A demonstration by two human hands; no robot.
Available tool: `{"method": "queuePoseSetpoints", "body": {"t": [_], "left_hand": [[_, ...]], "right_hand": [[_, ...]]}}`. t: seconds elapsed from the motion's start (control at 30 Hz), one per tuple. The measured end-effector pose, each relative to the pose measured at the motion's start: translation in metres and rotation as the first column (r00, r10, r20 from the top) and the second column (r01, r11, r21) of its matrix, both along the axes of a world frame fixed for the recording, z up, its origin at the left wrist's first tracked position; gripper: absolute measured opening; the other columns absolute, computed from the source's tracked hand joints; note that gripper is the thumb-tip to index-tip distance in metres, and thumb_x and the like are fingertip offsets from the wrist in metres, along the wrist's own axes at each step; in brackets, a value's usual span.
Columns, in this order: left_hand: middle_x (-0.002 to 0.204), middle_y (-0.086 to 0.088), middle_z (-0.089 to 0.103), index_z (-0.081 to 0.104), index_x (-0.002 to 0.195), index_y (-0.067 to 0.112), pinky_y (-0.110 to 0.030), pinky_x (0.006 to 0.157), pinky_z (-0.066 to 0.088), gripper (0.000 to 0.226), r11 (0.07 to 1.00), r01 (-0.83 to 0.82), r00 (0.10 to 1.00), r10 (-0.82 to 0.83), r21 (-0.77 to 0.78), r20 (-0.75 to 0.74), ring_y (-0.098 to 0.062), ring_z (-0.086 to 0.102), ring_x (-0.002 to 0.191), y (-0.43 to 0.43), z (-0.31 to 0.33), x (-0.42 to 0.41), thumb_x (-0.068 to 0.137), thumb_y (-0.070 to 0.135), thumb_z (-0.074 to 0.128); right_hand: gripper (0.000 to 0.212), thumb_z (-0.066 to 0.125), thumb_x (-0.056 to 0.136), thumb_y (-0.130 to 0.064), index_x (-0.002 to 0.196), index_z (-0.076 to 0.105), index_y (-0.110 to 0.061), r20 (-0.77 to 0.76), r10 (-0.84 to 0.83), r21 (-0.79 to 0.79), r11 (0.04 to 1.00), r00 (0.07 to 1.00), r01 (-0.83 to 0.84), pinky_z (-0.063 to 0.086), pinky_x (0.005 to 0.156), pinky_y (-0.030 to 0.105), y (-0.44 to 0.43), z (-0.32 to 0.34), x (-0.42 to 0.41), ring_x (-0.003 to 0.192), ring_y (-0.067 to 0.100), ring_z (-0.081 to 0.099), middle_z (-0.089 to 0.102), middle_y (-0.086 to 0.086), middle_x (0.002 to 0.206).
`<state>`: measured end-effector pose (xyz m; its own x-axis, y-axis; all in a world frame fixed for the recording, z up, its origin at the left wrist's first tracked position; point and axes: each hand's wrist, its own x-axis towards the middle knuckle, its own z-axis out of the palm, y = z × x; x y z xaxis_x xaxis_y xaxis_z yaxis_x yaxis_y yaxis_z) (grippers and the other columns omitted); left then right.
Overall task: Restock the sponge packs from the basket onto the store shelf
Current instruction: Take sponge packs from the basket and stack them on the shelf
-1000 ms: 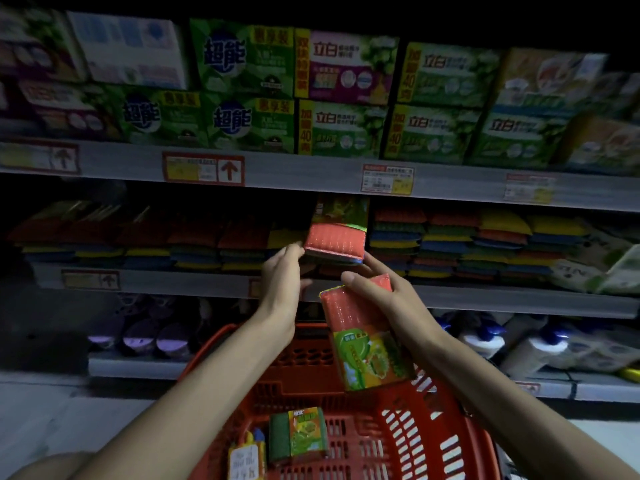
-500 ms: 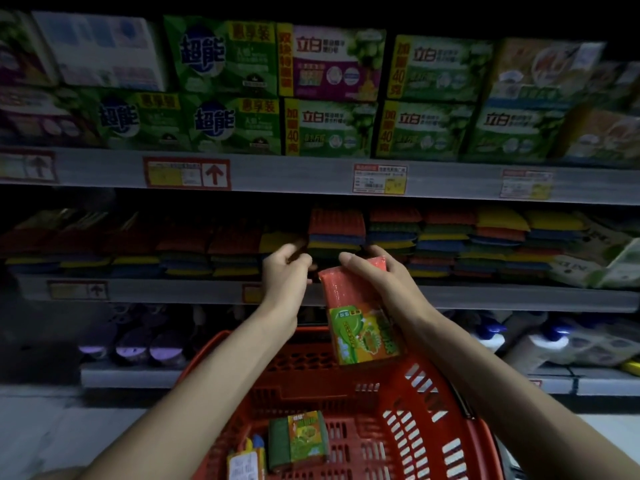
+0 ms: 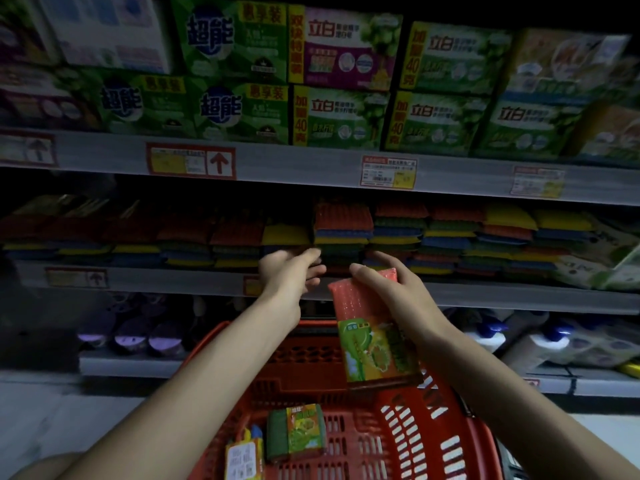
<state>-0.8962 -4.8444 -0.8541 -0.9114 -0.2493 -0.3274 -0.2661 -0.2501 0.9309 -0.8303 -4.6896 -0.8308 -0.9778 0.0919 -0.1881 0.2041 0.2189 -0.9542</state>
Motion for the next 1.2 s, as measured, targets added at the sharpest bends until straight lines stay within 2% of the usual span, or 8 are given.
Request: {"method": "queuePoseSetpoints", "body": {"t": [0.13,0.33,0.43,0.77,0.97,1.07,1.13,1.2], "left_hand": [[0.088,-0.01,0.075,0.069,0.094,0.001,-0.02,0.055,0.054,0.003,0.999,0.024,1.0,-0.024,0.023,-0.016,-0.013,0.074,0.07,0.002,0.005,0.001,0.094,0.004,0.069],[0.088,-0.013,0.067,0.051,0.085,0.006,-0.017,0.044,0.048,0.019,0.993,-0.028,0.999,0.03,0.115,-0.02,-0.007,0.069,0.049,0.003,0.01,-0.011,0.097,-0.007,0.059],[0.083,-0.011,0.066,0.049,0.08,0.007,-0.016,0.043,0.048,0.024,0.984,-0.049,0.999,0.05,0.172,-0.001,-0.006,0.066,0.043,0.005,0.009,-0.013,0.097,-0.008,0.057],[0.072,-0.014,0.066,0.049,0.081,0.004,-0.024,0.046,0.054,0.022,0.933,-0.195,0.976,0.153,0.304,0.158,-0.019,0.064,0.056,0.012,0.004,-0.019,0.094,-0.005,0.064],[0.074,-0.014,0.07,0.053,0.082,0.001,-0.023,0.044,0.051,0.021,0.941,-0.173,0.98,0.136,0.29,0.143,-0.018,0.067,0.052,0.012,0.01,-0.02,0.089,-0.001,0.073],[0.094,-0.021,0.074,0.057,0.085,0.001,-0.021,0.041,0.05,0.016,0.95,-0.143,0.985,0.11,0.278,0.13,-0.018,0.071,0.054,0.011,0.011,-0.015,0.091,0.001,0.072],[0.1,-0.02,0.074,0.06,0.098,-0.001,-0.021,0.042,0.05,0.014,0.963,-0.124,0.989,0.1,0.241,0.112,-0.022,0.073,0.065,0.008,0.014,-0.011,0.094,0.008,0.069],[0.095,-0.016,0.076,0.065,0.105,0.001,-0.024,0.049,0.052,0.025,0.988,-0.063,0.995,0.052,0.142,0.08,-0.022,0.074,0.07,0.001,0.015,-0.002,0.095,0.024,0.071]], "right_hand": [[0.08,0.073,0.086,-0.053,0.155,0.035,-0.038,0.044,0.029,-0.056,0.998,0.999,-0.026,0.06,0.07,0.025,-0.005,0.002,-0.004,0.09,0.012,0.075,0.066,-0.004,0.116],[0.083,0.071,0.087,-0.054,0.157,0.031,-0.036,0.096,-0.001,-0.101,0.995,0.995,0.011,0.062,0.081,0.037,-0.007,0.007,-0.01,0.093,0.02,0.076,0.067,0.001,0.115],[0.085,0.072,0.086,-0.054,0.157,0.028,-0.037,0.119,0.002,-0.092,0.996,0.993,0.009,0.062,0.071,0.031,-0.01,0.008,-0.011,0.091,0.021,0.076,0.067,0.003,0.116],[0.093,0.072,0.088,-0.051,0.161,0.016,-0.039,0.115,-0.005,-0.116,0.993,0.993,0.019,0.059,0.069,0.03,-0.011,0.005,-0.014,0.093,0.021,0.075,0.063,-0.003,0.109],[0.088,0.072,0.088,-0.05,0.159,0.023,-0.035,0.079,-0.01,-0.071,0.997,0.997,0.015,0.056,0.068,0.027,-0.009,0.001,-0.016,0.092,0.017,0.072,0.061,-0.007,0.107],[0.084,0.071,0.088,-0.054,0.156,0.029,-0.028,0.085,-0.032,-0.054,0.998,0.996,0.037,0.058,0.074,0.031,-0.005,0.0,-0.012,0.096,0.019,0.071,0.06,-0.004,0.111],[0.075,0.07,0.087,-0.058,0.146,0.043,-0.022,0.094,-0.049,-0.039,0.998,0.994,0.053,0.059,0.074,0.031,-0.002,0.0,-0.01,0.094,0.019,0.073,0.066,0.001,0.112],[0.067,0.071,0.084,-0.063,0.13,0.06,-0.016,0.123,-0.064,-0.088,0.993,0.99,0.075,0.062,0.079,0.038,0.003,0.0,-0.01,0.089,0.023,0.077,0.075,0.008,0.107]]}}
